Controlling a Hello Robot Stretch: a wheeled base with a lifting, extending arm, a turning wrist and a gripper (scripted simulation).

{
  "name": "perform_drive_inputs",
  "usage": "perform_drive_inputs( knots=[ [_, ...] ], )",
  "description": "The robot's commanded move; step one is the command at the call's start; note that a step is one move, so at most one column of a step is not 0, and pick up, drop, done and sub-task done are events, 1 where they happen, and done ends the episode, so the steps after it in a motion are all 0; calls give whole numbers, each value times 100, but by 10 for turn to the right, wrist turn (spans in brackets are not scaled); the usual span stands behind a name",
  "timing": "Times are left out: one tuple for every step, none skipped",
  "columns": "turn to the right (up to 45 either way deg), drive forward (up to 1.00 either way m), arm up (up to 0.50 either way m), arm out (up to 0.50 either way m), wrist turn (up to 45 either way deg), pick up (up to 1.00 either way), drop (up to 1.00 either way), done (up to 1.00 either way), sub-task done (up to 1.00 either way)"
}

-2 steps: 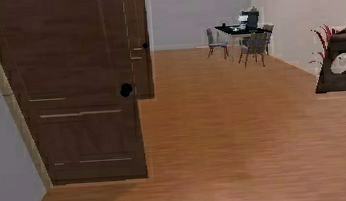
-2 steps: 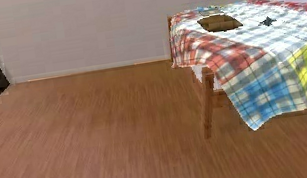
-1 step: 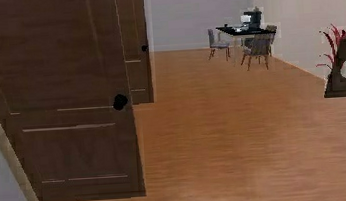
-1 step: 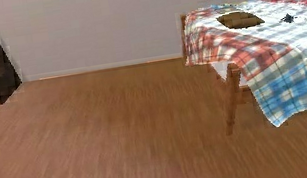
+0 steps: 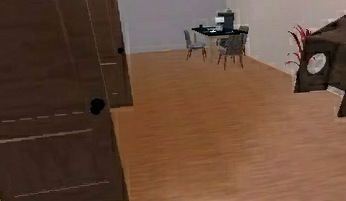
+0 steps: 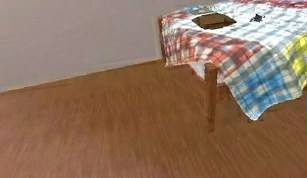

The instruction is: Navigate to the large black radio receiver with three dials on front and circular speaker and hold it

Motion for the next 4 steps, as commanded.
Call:
perform_drive_inputs(
  knots=[
    [0,95,0,0,0,0,0,0,0],
    [-30,0,0,0,0,0,0,0,0],
    [450,0,0,0,0,0,0,0,0],
    [120,0,0,0,0,0,0,0,0]
  ],
)
